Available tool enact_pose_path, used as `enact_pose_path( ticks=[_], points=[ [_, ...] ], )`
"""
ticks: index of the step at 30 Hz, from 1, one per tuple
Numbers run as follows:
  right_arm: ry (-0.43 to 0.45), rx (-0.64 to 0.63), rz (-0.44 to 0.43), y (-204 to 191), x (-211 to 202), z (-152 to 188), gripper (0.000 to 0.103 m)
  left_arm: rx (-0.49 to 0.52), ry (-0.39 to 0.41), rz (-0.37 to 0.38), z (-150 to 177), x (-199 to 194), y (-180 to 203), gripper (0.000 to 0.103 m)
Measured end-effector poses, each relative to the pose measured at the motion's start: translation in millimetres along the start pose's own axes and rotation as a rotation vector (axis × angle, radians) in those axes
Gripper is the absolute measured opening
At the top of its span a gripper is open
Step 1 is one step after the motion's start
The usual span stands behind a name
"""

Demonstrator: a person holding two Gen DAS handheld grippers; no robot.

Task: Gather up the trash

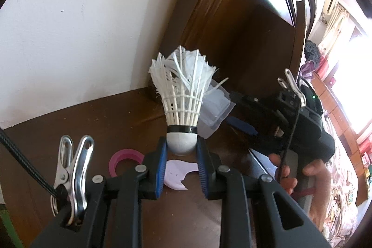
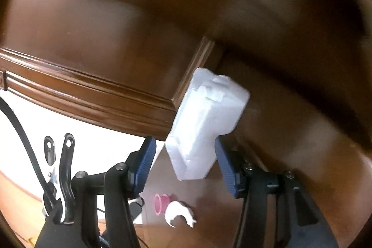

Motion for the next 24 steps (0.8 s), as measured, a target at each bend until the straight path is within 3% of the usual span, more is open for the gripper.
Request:
enact_pose_path(
  ticks=[4,8,14,16,20,24],
  points=[
    [0.007,0.024,0.041,4,4,1,0.054,0.01,-0.009,0.0,1,5,-1,0.025],
    [0.004,0.04,0.175,9,8,6,0.054,0.003,-0.009,0.003,0,6,-3,0.025],
    [0.123,0.078,0.185,8,16,-11,0.056,-0.007,0.004,0.013,-3,6,1,0.025],
    [0.103,0.08,0.167,8,17,-8,0.056,0.001,0.004,0.007,-3,6,3,0.025],
    [-0.04,0.139,0.115,5,30,13,0.053,-0.011,-0.002,0.014,-2,12,2,0.025],
    [0.011,0.082,0.177,0,41,19,0.052,-0.008,-0.003,0.013,0,7,2,0.025]
  ],
)
Point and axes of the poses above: each gripper's, at about its wrist camera, not at the fingertips, and x roughly the way its jaws point, y to its right, z to its underside, the point moved 9 cm from there along x, roughly the way its jaws point, and after that the axes turned 10 degrees about x, right-handed, at the moved point
